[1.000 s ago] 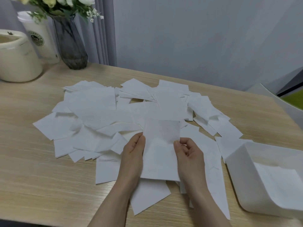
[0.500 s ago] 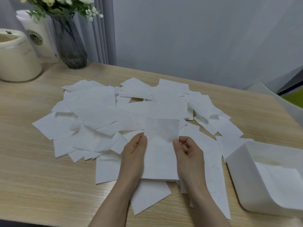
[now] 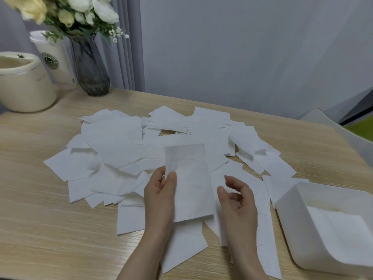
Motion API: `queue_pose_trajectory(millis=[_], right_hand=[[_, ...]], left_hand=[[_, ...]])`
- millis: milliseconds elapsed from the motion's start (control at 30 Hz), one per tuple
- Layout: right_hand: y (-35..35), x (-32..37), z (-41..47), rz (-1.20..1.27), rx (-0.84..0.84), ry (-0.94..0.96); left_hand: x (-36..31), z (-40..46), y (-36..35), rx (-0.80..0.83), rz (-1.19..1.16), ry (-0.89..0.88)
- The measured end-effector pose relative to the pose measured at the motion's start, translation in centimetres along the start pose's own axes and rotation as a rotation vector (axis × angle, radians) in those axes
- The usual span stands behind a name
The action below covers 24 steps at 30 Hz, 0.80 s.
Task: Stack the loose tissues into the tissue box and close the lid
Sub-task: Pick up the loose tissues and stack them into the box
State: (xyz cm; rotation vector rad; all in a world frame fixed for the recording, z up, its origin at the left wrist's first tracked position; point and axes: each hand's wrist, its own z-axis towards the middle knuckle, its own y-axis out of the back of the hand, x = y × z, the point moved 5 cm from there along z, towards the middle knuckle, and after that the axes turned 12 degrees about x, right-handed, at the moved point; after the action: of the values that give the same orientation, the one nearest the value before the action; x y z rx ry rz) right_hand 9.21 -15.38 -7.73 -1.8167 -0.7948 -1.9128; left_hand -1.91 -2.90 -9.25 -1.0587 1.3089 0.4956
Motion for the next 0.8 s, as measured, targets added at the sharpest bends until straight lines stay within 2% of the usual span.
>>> queue_pose_trajectory(millis=[167, 267, 433, 533, 667, 800], right_hand=[[-1.9, -0.8, -2.6, 0.223, 0.038, -0.017], [-2.9, -1.0, -3.3, 0.262, 0.081, -0.035], [-2.7, -0.4, -3.0, 0.343, 0.121, -0.086], [-1.0, 0.7, -2.1, 0.224, 0.138, -0.077], [1.9, 2.7, -0.9, -0.055, 0.218, -0.009], [4.6, 4.6, -0.5, -0.188, 0.241, 0.033]], left_hand=[[0.4, -0.6, -1.2, -0.141, -0.184, 0.014], [1.1, -1.3, -2.4, -0.181, -0.281, 0.053], [1.2, -2.2, -3.3, -0.147, -0.34, 0.059], [0.3, -2.3, -2.9, -0.063, -0.286, 0.047], [-1.8, -0.9, -1.7, 0.06, -0.076, 0.032], [-3.6, -0.3, -2.1, 0.169, 0.08, 0.009]])
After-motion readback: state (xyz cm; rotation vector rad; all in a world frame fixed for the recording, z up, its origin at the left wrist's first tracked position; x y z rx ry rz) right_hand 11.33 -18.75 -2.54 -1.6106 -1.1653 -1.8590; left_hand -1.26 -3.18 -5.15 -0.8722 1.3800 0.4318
